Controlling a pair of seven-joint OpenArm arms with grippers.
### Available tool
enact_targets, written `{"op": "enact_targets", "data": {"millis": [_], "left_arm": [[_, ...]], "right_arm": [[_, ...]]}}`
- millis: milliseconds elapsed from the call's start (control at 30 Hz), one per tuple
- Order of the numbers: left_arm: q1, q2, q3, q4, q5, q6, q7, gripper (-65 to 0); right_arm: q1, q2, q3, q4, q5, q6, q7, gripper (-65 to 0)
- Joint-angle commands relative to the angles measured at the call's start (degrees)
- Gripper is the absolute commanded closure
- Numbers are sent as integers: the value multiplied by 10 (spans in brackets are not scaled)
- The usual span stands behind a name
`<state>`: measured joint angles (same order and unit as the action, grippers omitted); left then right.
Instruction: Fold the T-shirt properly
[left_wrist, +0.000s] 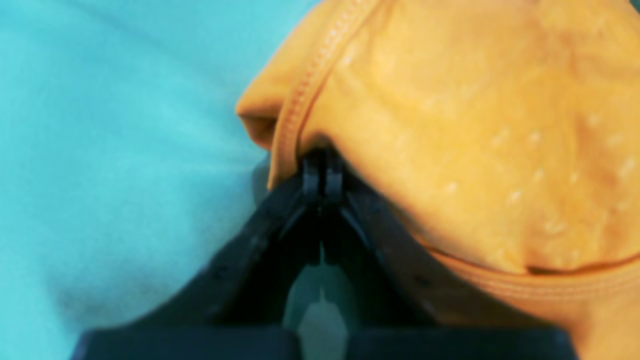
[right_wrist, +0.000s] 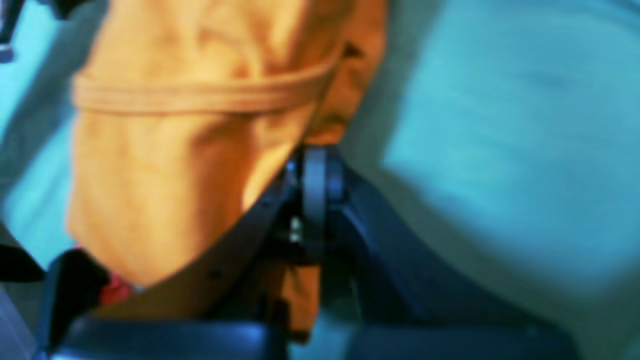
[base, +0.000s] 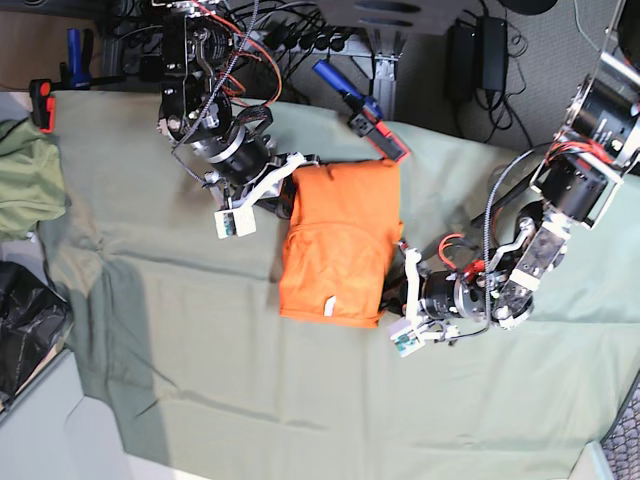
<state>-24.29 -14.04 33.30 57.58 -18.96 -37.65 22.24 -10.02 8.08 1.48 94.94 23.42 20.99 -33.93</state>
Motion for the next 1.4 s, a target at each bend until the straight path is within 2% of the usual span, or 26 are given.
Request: {"op": "enact_targets", "data": {"millis": [0, 133, 167, 233, 333, 433, 500, 700, 867, 933, 1033, 1133, 1233, 1367], "left_arm": [[-8, 0, 0, 2, 5, 6, 15, 0], [-8, -4, -20, 2, -33, 6, 24, 0], [-8, -4, -34, 2, -51, 5, 36, 0], [-7, -4, -67, 6, -99, -23, 67, 0], [-4, -10, -125, 27, -149, -24, 124, 0], [4, -40, -172, 76, -205, -24, 170, 0], [23, -70, -181, 131, -225, -24, 193, 0], [148, -194, -183, 330, -228, -24, 201, 0], [283, -268, -217, 456, -228, -24, 214, 0], [340, -288, -241, 494, -228, -24, 217, 0], [422, -306, -277, 537, -228, -24, 218, 0], [493, -309, -292, 544, -225, -24, 222, 0], [558, -309, -292, 543, -201, -24, 220, 0], [630, -303, -292, 512, -152, -24, 186, 0]], "right_arm": [[5, 3, 2, 11, 6, 63, 9, 0], [5, 5, 19, 19, 9, 63, 9, 0], [5, 5, 24, 21, 14, 63, 9, 0], [5, 5, 35, 24, 14, 63, 9, 0], [5, 8, 62, 28, 6, 63, 7, 0], [4, 20, 100, 30, 15, 63, -6, 0], [0, 37, 122, 31, 39, 63, -21, 0], [-57, 104, 150, 64, 97, 63, -43, 0], [-142, 149, 150, 117, 118, 63, -58, 0], [-181, 161, 150, 140, 118, 63, -58, 0], [-234, 175, 150, 167, 117, 63, -58, 0], [-282, 178, 150, 174, 117, 63, -58, 0], [-329, 178, 150, 174, 124, 63, -57, 0], [-382, 178, 150, 166, 125, 62, -53, 0]]}}
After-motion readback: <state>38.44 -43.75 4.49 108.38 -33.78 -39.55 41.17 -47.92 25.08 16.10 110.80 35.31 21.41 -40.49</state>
